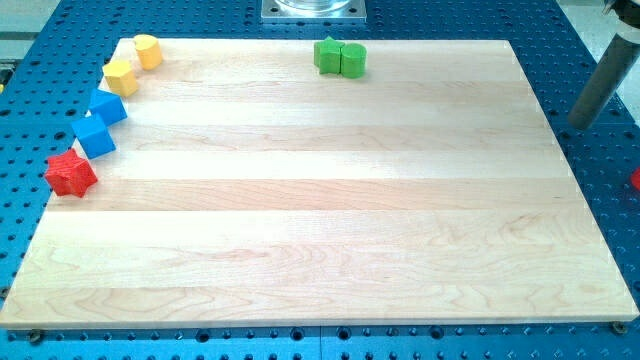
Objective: Place the green star diagonal to the green circle
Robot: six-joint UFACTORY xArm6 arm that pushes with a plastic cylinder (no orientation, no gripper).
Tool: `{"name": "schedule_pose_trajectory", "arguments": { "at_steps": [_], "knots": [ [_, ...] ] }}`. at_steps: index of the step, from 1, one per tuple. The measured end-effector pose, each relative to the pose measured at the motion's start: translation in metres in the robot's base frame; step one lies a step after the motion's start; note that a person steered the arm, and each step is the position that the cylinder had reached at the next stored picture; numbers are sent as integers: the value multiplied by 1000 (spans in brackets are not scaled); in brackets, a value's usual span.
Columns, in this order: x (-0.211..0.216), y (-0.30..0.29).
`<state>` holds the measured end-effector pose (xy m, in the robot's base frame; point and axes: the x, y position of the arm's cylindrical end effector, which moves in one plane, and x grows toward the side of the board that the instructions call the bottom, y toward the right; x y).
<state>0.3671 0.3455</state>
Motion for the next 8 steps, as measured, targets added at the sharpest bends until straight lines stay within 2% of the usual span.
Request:
{"name": "schedule_pose_trajectory", "arguments": {
  "at_steps": [1,2,3,4,5,6,7,8],
  "knots": [
    [-61,-5],
    [-173,-48],
    [-175,-80],
    [-175,-181],
    [-167,-310],
    [-122,-455],
    [-113,-454],
    [-159,-430]
  ]
}}
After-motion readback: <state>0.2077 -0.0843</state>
